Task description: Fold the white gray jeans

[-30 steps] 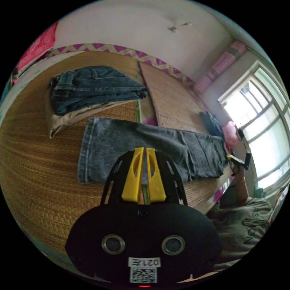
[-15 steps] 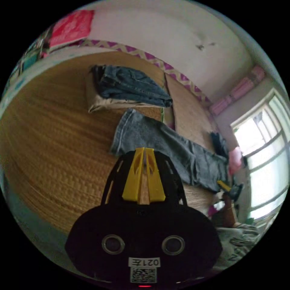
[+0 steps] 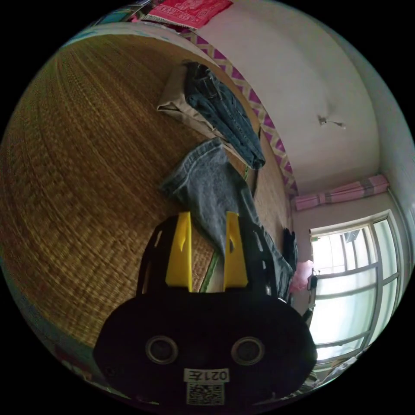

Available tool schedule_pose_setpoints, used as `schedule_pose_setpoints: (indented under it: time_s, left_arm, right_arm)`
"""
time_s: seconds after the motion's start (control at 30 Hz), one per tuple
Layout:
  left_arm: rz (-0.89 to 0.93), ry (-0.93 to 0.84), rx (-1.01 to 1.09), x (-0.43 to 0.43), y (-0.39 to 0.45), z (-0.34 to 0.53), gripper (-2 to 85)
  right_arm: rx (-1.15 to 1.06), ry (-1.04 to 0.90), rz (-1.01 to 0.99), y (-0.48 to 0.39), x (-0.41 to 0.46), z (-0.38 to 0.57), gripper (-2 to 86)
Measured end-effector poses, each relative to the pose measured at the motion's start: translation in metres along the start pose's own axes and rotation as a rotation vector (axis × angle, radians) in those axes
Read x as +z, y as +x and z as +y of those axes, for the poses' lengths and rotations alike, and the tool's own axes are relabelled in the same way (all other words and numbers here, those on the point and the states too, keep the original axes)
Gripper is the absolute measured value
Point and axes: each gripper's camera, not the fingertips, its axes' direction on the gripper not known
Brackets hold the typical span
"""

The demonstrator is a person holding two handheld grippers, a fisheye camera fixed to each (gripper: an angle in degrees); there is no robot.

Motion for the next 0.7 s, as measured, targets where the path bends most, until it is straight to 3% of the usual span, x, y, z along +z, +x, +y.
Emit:
schedule_pose_setpoints:
  time_s: [0.23,0.33,0.53,0.7]
  left_arm:
    - [0.053,0.055,-0.083,0.039,-0.022,0.02,0.2]
    - [0.13,0.09,0.0,0.039,-0.007,0.038,-0.7]
    - [0.077,0.168,0.409,0.042,0.116,0.111,-0.9]
    - [-0.051,0.162,0.921,0.125,0.259,0.251,-0.9]
  right_arm:
    - [0.06,0.086,-0.052,0.031,-0.042,0.031,-0.6]
    - [0.088,0.103,-0.087,0.05,-0.058,0.045,-0.5]
    - [0.185,0.16,-0.144,0.101,-0.094,0.081,-0.6]
    - [0.254,0.216,-0.172,0.141,-0.125,0.117,-0.6]
